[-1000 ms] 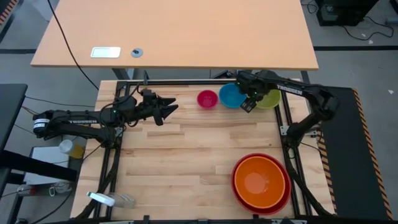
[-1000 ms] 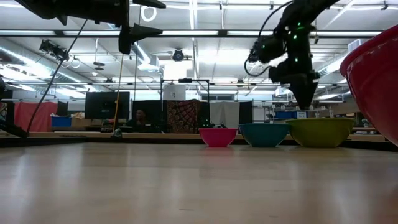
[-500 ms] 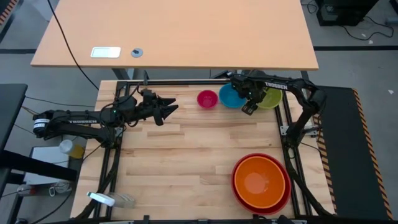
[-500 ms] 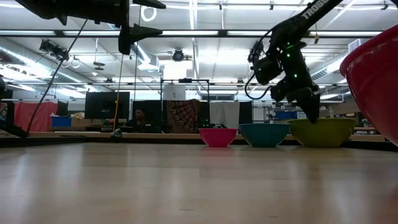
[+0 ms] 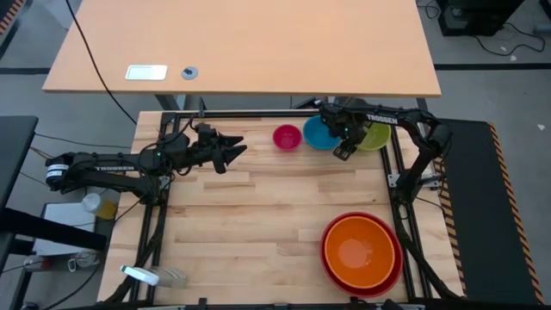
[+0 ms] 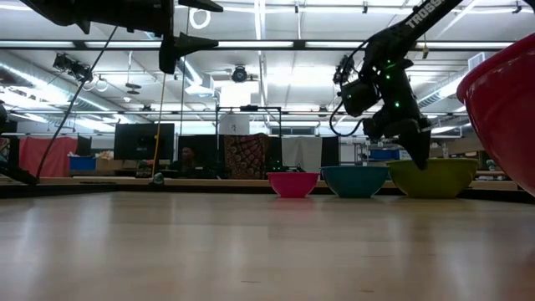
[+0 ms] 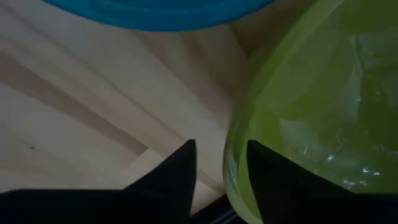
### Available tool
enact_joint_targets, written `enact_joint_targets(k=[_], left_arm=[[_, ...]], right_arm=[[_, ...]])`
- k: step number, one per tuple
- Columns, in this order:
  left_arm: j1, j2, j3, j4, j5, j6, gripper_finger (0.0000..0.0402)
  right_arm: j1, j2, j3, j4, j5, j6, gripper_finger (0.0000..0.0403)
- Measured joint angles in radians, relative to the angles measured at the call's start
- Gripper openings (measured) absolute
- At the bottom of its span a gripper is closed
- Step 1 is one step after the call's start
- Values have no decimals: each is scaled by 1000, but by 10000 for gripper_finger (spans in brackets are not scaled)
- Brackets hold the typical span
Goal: Nest bowls inside each other
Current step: Stack the green bowl on top of the orange bowl
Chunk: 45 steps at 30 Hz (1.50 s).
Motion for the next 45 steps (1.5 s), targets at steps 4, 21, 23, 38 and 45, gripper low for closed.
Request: enact_joint_targets(k=[4, 21, 23, 38, 45], left_arm=[[0, 0, 0, -3, 0, 0, 293], [0, 2, 0, -25, 1, -149, 293], [1, 16, 0, -34, 2, -185, 293], [34, 442, 601, -736, 107, -114, 293], [29, 530, 694, -727, 156, -74, 293]], right_arm=[[1, 0, -20, 8, -20, -5, 69], [182, -143, 44, -171, -2, 75, 30], [234, -188, 62, -192, 3, 74, 30], [727, -385, 85, -164, -68, -21, 35], [974, -384, 92, -202, -134, 45, 35]])
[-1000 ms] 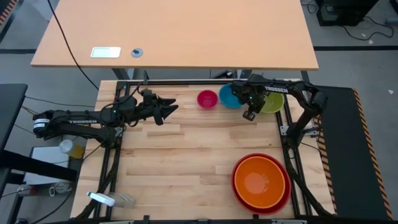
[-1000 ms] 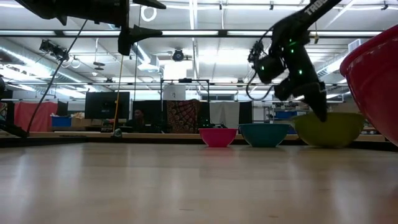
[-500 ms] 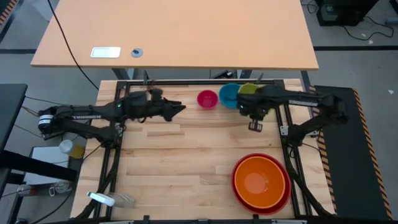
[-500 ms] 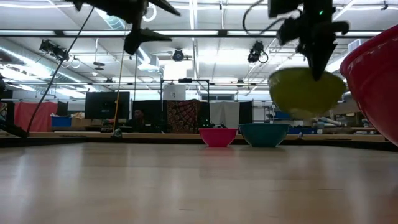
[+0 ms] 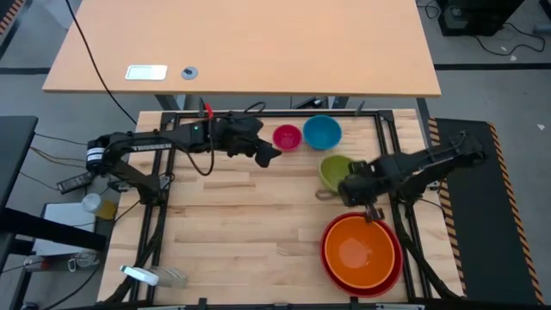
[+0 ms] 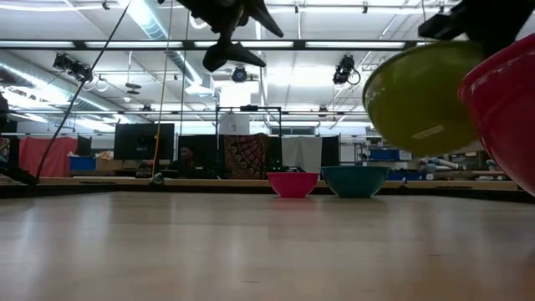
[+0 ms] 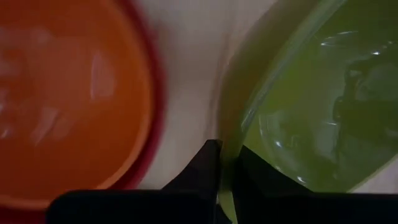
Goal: Nest bowls inside each other
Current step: Stack the green bowl on top of the orange bowl
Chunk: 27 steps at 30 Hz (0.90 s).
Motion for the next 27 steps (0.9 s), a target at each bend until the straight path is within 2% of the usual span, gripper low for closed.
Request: enact_joint_targets(k=[8, 15, 22, 27], left_arm=[[-1, 1, 0, -2, -33, -60, 293], [-14, 0, 0, 79, -58, -97, 293], [-77, 0, 0, 91, -73, -103, 293], [-164, 0, -1, 144, -130, -158, 293]], right_arm=[[190, 2, 162, -59, 18, 22, 35], [316, 6, 268, 15, -15, 43, 36], [470, 48, 274, 146, -29, 226, 36], [564, 166, 350, 105, -45, 345, 36]])
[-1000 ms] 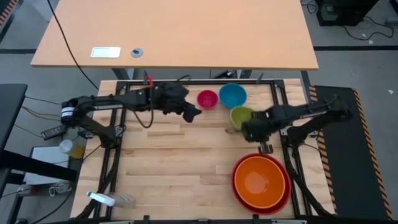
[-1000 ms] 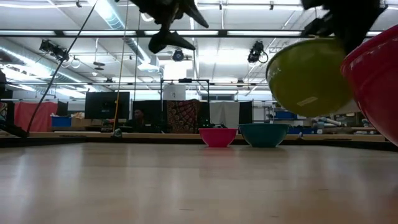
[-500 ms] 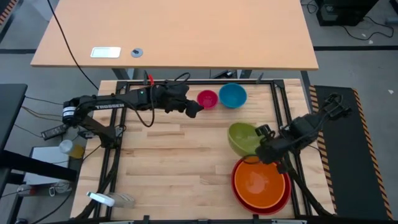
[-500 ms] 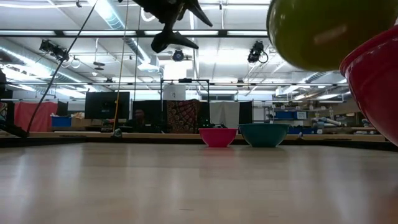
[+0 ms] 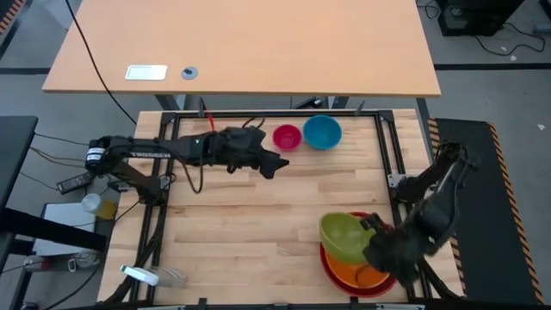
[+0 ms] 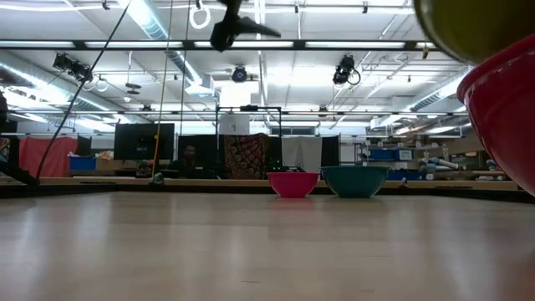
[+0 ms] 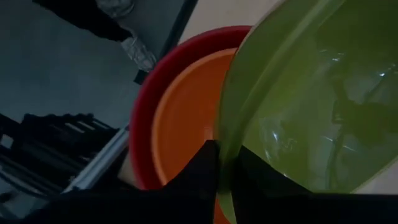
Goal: Nest bowls inside each other
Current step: Stack the green bowl on top of the orange bowl
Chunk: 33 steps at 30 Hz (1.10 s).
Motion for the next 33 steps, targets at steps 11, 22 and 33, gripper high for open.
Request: enact_joint_targets(k=[11, 22, 33], left_arm=[[-130, -2, 0, 29, -99, -31, 293], [-191, -2, 0, 77, -156, -44, 293], [-190, -2, 0, 67, -155, -43, 293]], right_arm=[[124, 210, 239, -130, 47, 172, 36], [167, 287, 248, -148, 48, 242, 36], [159, 438, 247, -223, 12, 242, 43]])
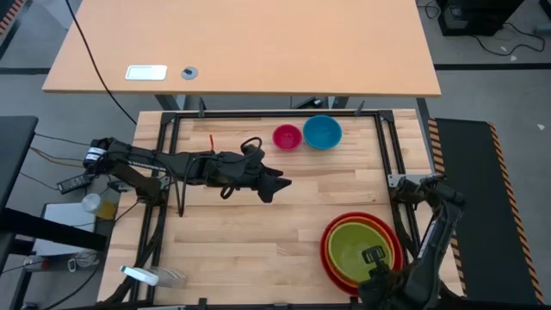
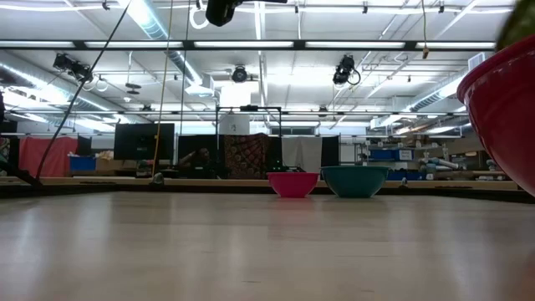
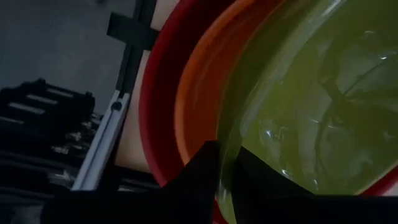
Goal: Nest bowls inside each other
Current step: Stack the green bowl on top of the orange bowl, then stack the blue bowl on top of the green bowl
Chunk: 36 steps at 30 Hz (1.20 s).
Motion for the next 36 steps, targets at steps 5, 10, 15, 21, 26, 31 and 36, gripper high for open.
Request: enact_joint_targets(k=[5, 10, 15, 21, 26, 31, 36], left_arm=[[-5, 0, 0, -8, 4, 15, 293], [-6, 0, 0, -17, 4, 20, 293], [-5, 0, 0, -19, 5, 20, 293], [-5, 0, 0, -19, 7, 20, 293], [-5, 0, 0, -19, 7, 20, 293], [-7, 0, 0, -19, 7, 26, 293], [-16, 0, 0, -28, 7, 38, 293]], right_arm=[[-7, 39, 0, 1, -35, 68, 66], [-16, 42, 0, 0, -71, 136, 124], [-28, 32, 0, 1, -192, 152, 191], [-31, -48, 0, 1, -204, 243, 231], [-23, -76, 1, 0, -20, 311, 230], [-15, -41, -46, 18, 0, 288, 222], [-4, -38, -154, 106, -35, 301, 211]])
